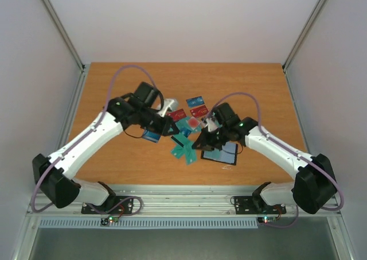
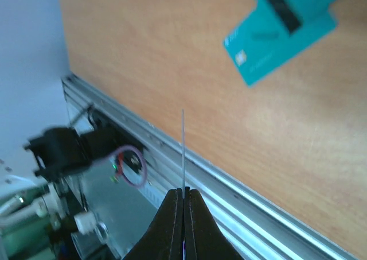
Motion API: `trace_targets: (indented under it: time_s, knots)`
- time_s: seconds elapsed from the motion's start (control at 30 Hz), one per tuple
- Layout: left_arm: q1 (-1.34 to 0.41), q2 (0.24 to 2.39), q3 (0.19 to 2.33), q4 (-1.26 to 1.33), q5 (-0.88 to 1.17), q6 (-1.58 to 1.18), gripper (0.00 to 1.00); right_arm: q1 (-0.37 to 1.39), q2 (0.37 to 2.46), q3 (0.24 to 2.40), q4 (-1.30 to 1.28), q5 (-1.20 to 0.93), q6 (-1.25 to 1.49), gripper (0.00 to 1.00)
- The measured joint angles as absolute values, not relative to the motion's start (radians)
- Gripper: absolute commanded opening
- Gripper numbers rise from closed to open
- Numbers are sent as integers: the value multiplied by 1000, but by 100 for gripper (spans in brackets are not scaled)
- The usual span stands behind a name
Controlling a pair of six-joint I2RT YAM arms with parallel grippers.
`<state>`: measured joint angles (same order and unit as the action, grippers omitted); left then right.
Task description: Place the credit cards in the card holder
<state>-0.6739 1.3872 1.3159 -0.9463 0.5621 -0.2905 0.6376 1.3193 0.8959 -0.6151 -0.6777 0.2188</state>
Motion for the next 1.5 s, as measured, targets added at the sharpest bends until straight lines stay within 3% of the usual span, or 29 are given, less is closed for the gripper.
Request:
trace_targets:
  time_s: [0.37, 0.63, 1.0, 1.2, 1.5]
  knots:
    - [-500, 1360, 1443, -936, 627, -418, 41, 319, 1271, 1136, -695, -743, 206, 1]
    - [-466, 1362, 1443, -663, 812, -620, 47, 241, 1240, 1234, -582, -844, 318, 1]
    - [-466, 1442, 1443, -339, 993, -830, 46, 231, 1244, 1286, -344, -973, 527, 1]
    - [-466, 1466, 1443, -265, 1039, -884, 37, 230, 1248, 1275, -203, -1034, 622, 1]
    - [-467, 1497, 1399, -9, 1122, -1052, 15, 231, 1259, 1265, -89, -1092, 683, 1]
